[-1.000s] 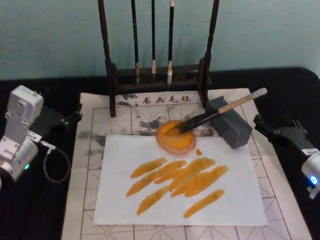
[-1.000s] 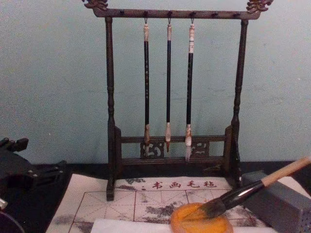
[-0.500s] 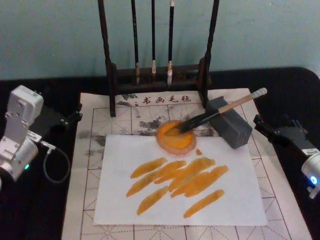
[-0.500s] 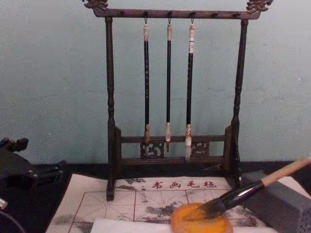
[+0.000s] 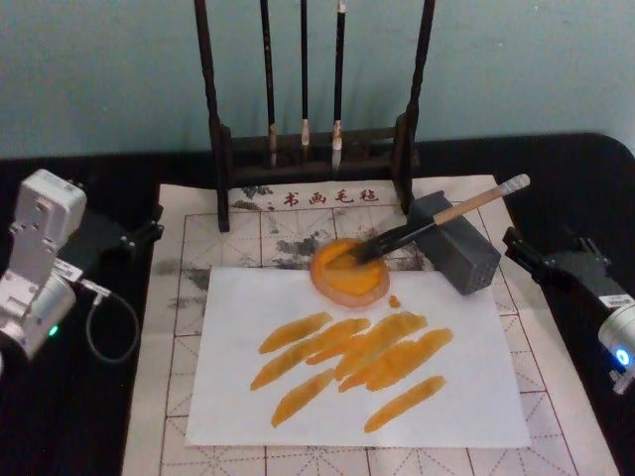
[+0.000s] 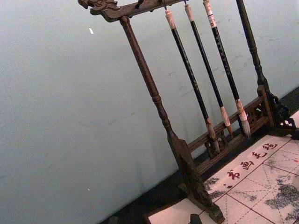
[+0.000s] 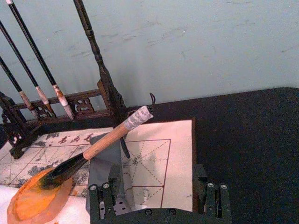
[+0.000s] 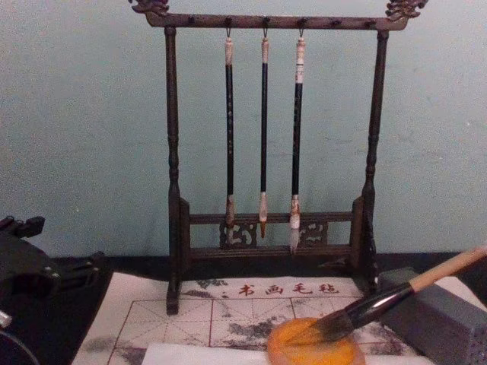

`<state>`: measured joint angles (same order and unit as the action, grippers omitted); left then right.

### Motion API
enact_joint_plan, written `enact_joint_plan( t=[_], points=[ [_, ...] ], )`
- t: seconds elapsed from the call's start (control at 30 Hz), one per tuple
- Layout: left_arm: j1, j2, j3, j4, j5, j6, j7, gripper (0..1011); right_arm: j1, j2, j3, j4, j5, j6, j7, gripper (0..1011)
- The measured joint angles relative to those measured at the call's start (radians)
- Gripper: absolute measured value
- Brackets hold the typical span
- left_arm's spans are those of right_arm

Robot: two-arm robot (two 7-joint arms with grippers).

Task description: Pick up the brush from the inkstone, write on the paper, then place the brush back to its original position.

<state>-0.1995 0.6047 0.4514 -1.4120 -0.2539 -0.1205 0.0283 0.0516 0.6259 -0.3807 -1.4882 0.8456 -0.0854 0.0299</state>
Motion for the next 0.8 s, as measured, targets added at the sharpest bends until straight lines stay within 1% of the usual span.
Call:
enact_joint_plan(
  t=[0.8],
  points=[
    [0.000,0.000,0.000,0.000,0.000,0.000,0.000,1001,0.000,0.000,0.000,0.000,0.000,0.000,0.000,1000]
  ],
)
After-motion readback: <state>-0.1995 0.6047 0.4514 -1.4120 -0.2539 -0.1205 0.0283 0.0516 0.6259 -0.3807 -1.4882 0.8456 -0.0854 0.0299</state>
